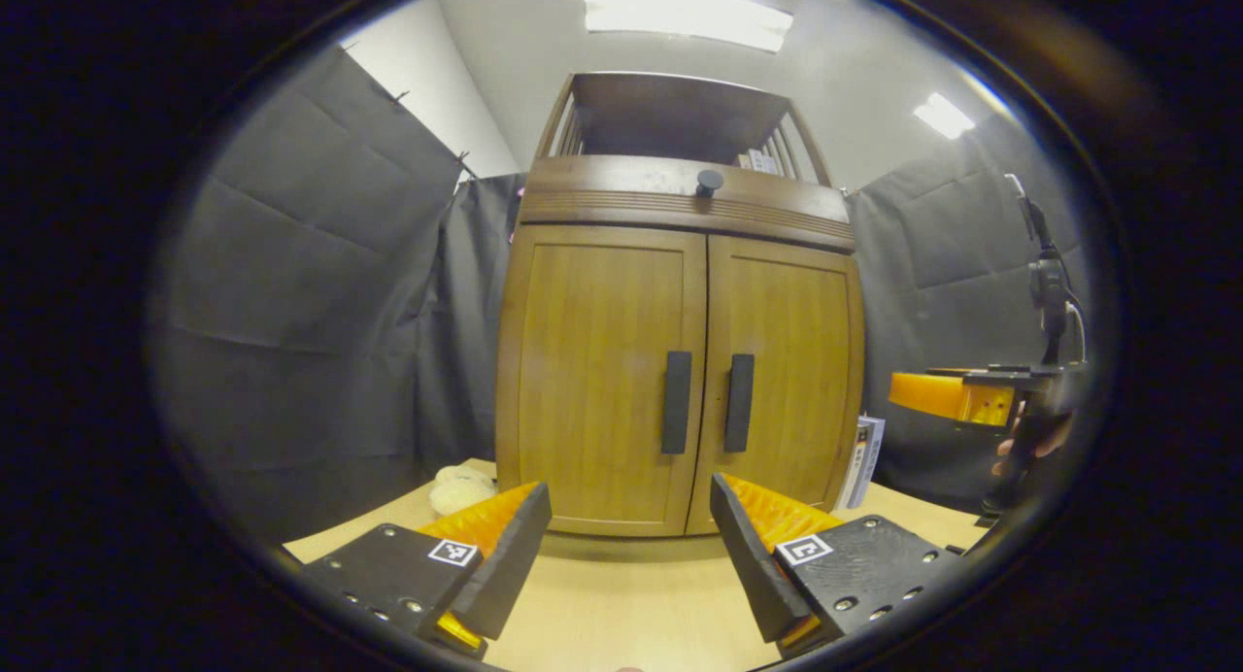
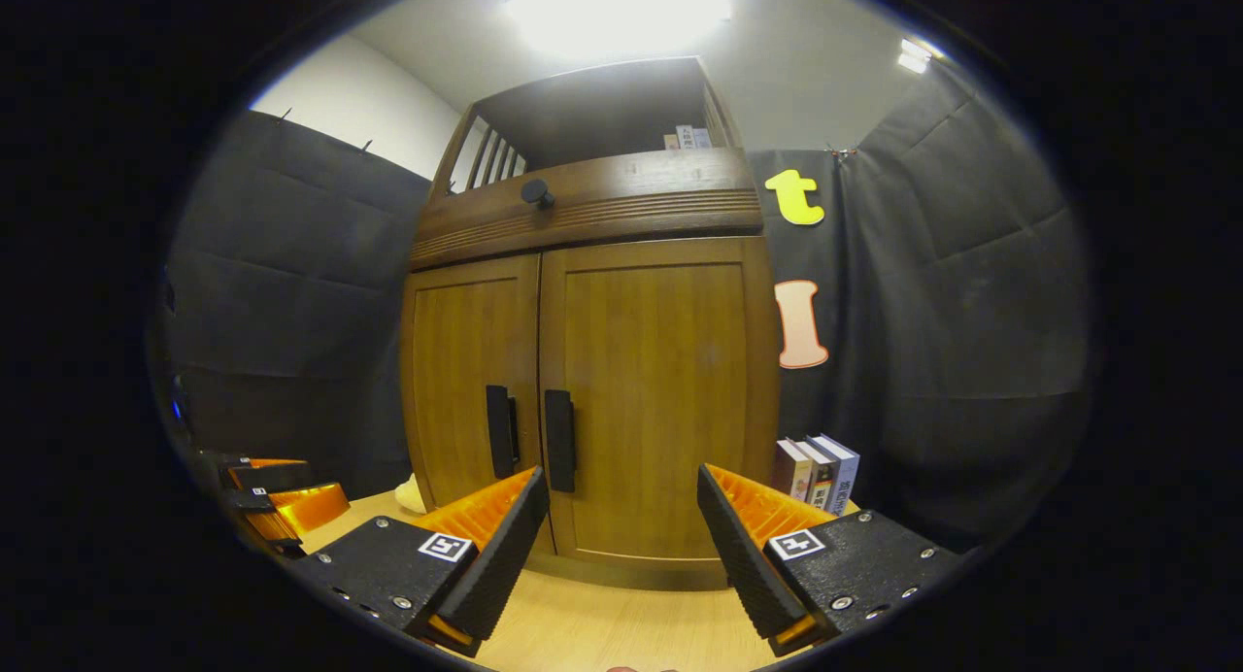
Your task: Open the right door of the double-door shoe cabinet with the right hand, and open the left door with the left hand.
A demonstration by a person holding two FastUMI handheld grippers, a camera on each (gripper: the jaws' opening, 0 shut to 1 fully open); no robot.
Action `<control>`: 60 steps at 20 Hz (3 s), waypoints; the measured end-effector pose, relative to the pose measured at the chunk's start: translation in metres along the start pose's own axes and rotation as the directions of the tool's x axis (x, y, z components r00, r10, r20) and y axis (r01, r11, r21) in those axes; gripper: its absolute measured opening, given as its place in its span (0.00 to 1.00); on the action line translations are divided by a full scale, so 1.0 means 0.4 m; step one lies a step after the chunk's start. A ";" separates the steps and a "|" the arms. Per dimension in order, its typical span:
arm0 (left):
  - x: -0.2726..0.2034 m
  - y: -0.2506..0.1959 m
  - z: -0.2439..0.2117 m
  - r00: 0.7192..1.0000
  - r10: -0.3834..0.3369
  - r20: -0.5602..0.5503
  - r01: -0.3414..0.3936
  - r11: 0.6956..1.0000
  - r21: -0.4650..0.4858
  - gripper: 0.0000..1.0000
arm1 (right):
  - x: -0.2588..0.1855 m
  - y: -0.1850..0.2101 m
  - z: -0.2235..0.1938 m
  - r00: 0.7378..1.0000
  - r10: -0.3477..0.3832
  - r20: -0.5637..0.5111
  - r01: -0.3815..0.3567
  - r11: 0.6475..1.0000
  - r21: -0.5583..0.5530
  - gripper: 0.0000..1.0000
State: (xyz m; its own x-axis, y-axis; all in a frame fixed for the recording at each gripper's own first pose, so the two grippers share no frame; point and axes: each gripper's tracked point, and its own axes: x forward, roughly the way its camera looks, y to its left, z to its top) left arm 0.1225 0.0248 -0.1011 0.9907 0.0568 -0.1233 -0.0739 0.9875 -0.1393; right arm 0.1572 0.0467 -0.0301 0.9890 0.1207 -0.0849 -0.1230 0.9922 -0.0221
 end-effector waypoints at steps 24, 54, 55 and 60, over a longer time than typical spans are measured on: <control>0.107 0.241 -0.052 0.987 0.155 -0.048 -0.158 0.986 -0.057 0.99 | 0.458 0.120 -0.132 0.996 0.006 -0.084 -0.008 1.000 -0.027 0.95; 0.074 0.205 -0.020 0.991 0.129 -0.042 -0.131 0.990 -0.047 0.95 | 0.349 0.163 -0.146 0.981 0.165 -0.098 -0.161 0.986 0.052 0.15; 0.076 0.216 -0.028 0.992 0.120 -0.042 -0.122 0.991 -0.048 0.95 | 0.330 0.161 -0.148 0.980 0.173 -0.095 -0.169 0.984 0.058 0.15; 0.085 0.218 -0.039 0.995 0.091 -0.037 -0.093 0.995 -0.043 0.95 | 0.308 0.161 -0.111 0.973 0.216 -0.087 -0.209 0.975 0.080 0.14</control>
State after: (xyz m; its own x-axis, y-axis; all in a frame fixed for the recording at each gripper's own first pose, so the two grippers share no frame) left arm 0.1478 0.1106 -0.1327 0.9750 0.1409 -0.1716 -0.1701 0.9708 -0.1691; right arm 0.2673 0.1241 -0.0860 0.9283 0.3286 -0.1741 -0.3201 0.9443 0.0760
